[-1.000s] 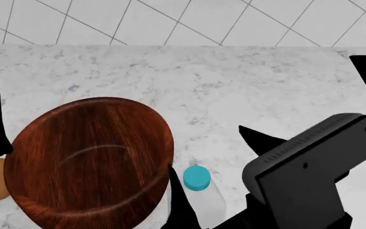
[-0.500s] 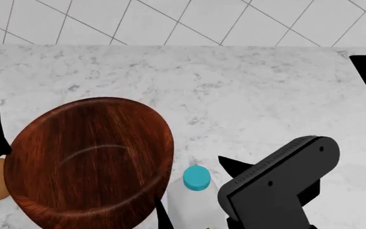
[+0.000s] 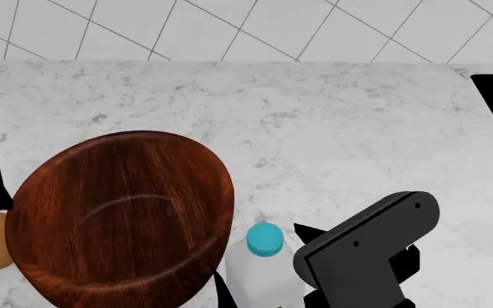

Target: Place the eggs and milk next to the bowl.

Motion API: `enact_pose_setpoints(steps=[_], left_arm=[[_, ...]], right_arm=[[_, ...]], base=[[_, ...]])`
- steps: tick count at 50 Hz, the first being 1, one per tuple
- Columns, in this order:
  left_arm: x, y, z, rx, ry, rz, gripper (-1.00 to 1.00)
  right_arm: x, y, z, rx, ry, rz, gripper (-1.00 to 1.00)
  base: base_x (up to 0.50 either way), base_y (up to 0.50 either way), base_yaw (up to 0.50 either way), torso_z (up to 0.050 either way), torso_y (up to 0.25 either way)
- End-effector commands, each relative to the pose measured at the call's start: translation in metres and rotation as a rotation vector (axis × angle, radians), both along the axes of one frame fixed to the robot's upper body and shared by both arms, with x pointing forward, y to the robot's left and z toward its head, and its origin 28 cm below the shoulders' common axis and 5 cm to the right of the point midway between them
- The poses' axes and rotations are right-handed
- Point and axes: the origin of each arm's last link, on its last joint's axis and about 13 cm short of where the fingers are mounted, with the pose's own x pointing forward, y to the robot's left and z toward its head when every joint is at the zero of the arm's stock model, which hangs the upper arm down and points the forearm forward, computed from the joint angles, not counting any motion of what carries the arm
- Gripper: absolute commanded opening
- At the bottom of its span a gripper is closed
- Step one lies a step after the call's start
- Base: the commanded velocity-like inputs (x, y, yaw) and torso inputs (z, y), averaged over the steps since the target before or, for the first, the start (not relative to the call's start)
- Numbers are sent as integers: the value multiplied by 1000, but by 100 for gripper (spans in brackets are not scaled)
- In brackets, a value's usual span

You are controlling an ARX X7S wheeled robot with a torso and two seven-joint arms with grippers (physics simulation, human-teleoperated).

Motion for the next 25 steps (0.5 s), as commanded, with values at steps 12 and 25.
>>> enact_pose_setpoints(steps=[12,25], left_arm=[[-4,-3,-11,-17,-1,1,100],[-5,-1,-11,-19,-6,4,100]], right_arm=[[1,5,4,41,-8,-12,-100],[20,-2,28,41,-62,-99,-100]], base=[[0,0,0,0,0],[0,0,0,0,1]])
